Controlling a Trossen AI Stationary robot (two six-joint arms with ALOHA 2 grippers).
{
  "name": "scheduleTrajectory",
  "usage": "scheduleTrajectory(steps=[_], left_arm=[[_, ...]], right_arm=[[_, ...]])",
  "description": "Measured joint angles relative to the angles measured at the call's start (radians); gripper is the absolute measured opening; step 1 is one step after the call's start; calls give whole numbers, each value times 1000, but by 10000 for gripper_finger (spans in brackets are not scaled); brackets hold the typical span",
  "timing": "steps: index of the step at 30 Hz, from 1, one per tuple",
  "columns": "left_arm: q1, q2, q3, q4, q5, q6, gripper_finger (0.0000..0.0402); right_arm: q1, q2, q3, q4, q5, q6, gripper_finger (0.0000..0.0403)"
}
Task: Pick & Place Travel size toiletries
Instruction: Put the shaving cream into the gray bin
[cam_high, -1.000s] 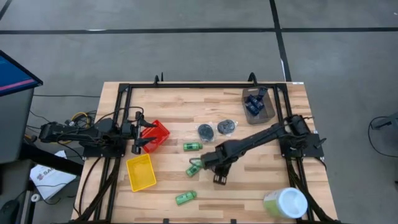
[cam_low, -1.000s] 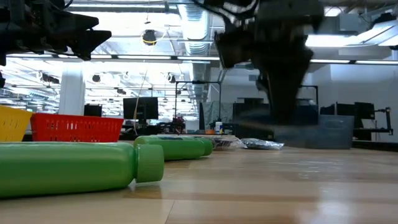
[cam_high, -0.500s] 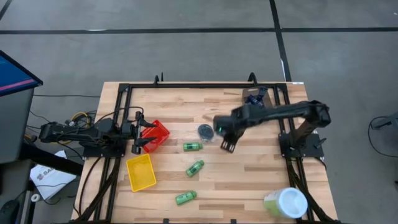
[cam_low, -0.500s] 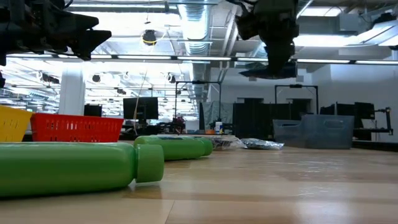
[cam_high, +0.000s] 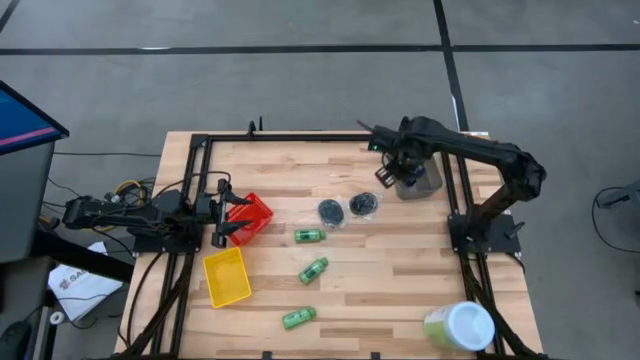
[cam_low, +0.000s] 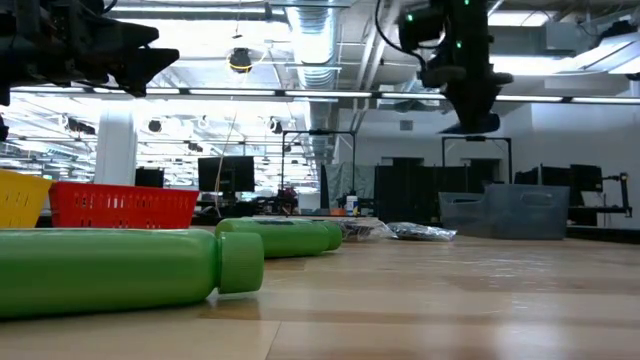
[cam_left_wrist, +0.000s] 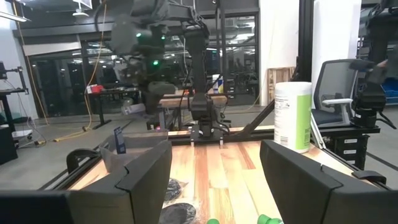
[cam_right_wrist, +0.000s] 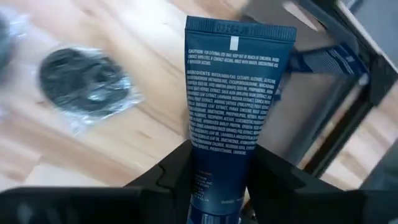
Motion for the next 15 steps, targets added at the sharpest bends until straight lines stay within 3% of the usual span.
scheduleTrajectory(steps=[15], left_arm=[[0, 0, 0, 5, 0, 0, 242]], right_arm=[[-202, -2, -303, 151, 23, 224, 123]])
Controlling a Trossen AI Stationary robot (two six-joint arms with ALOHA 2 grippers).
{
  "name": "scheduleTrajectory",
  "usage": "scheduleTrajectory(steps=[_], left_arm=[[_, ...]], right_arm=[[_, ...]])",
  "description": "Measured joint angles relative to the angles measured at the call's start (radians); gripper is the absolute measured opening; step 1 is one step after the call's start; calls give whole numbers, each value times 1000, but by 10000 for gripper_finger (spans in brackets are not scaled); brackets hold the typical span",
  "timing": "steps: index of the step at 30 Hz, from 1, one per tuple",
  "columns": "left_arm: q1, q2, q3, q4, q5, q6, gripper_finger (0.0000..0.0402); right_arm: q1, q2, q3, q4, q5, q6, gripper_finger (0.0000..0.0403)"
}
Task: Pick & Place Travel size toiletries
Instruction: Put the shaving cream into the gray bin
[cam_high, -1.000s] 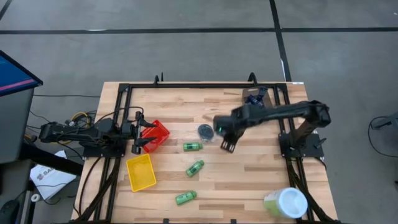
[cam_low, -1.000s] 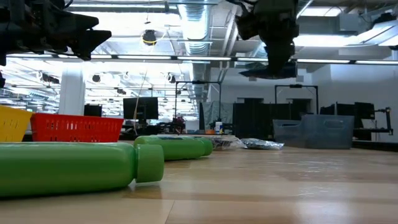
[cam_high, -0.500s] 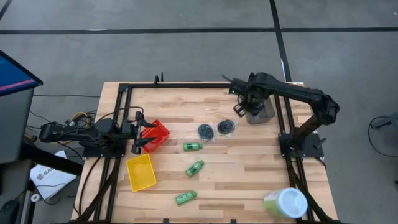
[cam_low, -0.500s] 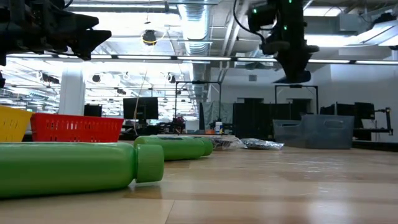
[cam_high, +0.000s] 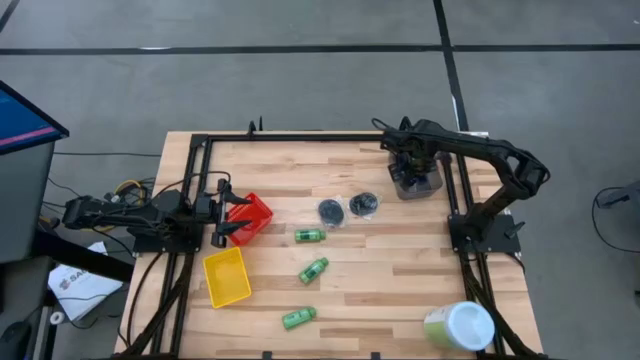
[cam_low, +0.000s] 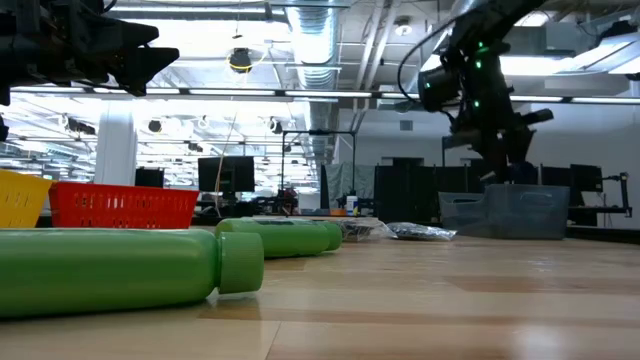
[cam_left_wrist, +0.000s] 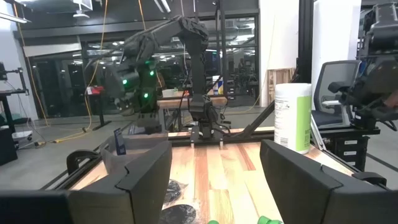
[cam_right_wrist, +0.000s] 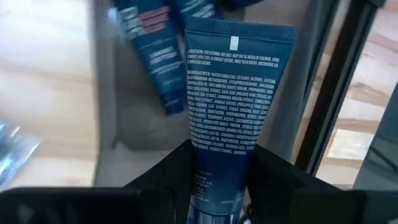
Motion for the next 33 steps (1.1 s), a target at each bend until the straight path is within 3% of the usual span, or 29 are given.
scheduleTrajectory(steps=[13, 33], left_arm=[[0, 0, 0, 0, 0, 0, 242], [0, 0, 0, 3, 0, 0, 242]], right_arm=[[-43, 14, -19, 74, 73, 81, 123], [-19, 228, -21, 52, 98, 81, 128]])
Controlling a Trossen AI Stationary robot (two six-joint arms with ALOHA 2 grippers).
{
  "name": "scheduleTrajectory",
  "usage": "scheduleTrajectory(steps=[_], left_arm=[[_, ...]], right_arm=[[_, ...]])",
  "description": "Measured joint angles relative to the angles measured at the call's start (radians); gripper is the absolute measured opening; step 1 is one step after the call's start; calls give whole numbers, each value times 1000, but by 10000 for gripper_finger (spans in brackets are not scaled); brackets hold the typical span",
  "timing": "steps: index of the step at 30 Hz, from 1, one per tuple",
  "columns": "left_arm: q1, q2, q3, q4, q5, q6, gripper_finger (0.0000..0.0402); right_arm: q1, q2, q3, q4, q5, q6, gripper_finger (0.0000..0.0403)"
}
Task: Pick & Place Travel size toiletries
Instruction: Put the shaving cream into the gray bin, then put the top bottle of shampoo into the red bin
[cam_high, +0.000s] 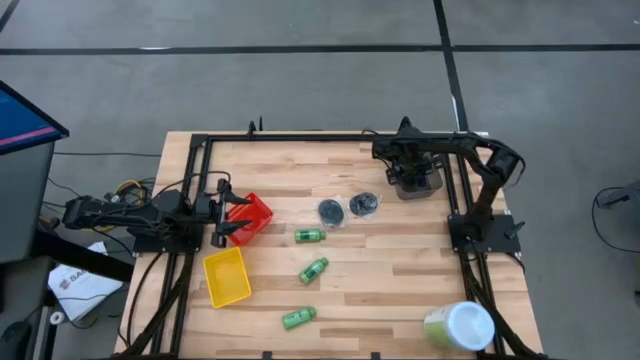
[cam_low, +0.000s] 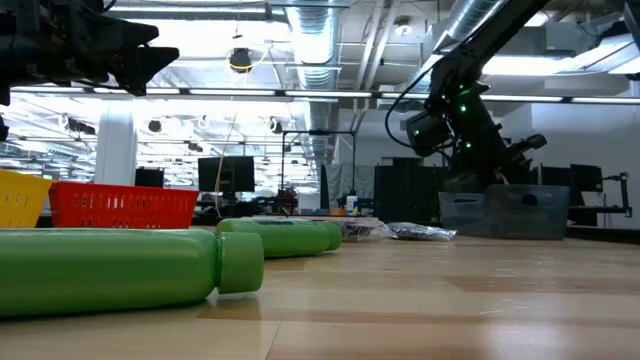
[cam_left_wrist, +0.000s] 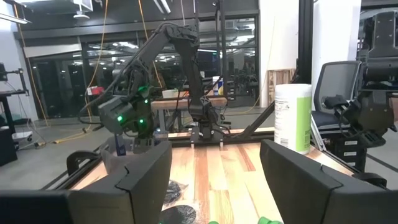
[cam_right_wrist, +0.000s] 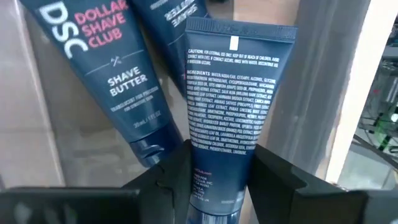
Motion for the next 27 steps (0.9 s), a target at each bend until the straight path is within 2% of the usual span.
scheduleTrajectory(steps=[7, 15, 21, 27], left_arm=[[0, 0, 0, 4, 0, 0, 242], [0, 0, 0, 5, 0, 0, 242], [0, 0, 0, 6, 0, 0, 242], [0, 0, 0, 7, 0, 0, 242]], right_arm=[[0, 1, -1, 4, -3, -33, 174], [-1, -82, -1, 7, -2, -80, 230], [20, -224, -1, 14, -17, -128, 225], [100, -435, 0, 86, -55, -183, 211]])
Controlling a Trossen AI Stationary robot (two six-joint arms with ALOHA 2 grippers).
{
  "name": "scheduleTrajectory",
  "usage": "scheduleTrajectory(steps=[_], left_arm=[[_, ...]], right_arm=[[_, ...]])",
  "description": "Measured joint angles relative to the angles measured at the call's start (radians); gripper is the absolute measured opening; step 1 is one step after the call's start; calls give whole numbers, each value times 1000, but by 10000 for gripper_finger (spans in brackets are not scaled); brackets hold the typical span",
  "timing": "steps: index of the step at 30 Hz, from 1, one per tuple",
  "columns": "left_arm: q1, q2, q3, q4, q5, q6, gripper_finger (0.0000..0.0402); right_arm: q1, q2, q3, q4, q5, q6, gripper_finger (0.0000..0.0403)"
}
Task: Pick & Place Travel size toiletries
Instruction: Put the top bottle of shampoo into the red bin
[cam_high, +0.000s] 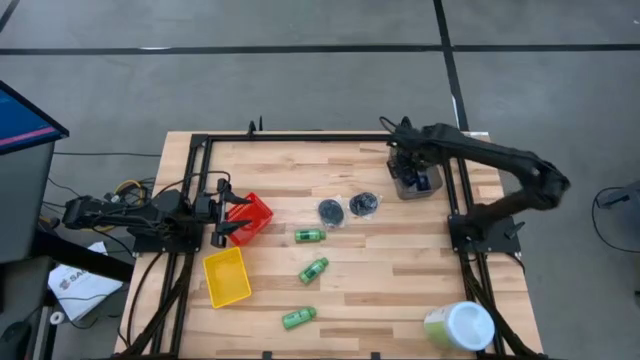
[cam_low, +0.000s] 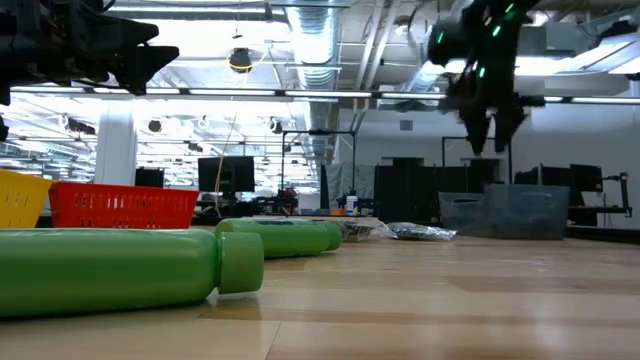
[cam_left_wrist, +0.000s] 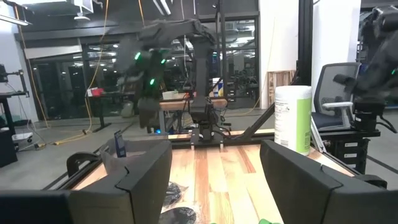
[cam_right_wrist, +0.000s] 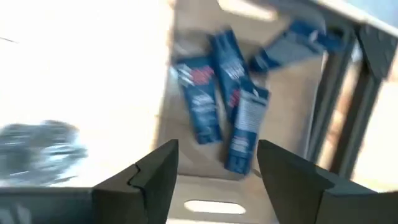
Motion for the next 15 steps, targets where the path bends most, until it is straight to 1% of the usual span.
scheduleTrajectory(steps=[3, 8, 12, 15], left_arm=[[0, 0, 0, 1, 0, 1, 242], [0, 0, 0, 6, 0, 5, 242], [0, 0, 0, 7, 0, 6, 242], [0, 0, 0, 13, 0, 3, 242]], right_arm=[[62, -117, 0, 32, 0, -24, 204], [214, -306, 0, 137, -3, -169, 184], [327, -425, 0, 253, -4, -221, 156], [413, -502, 0, 387, -12, -295, 129]])
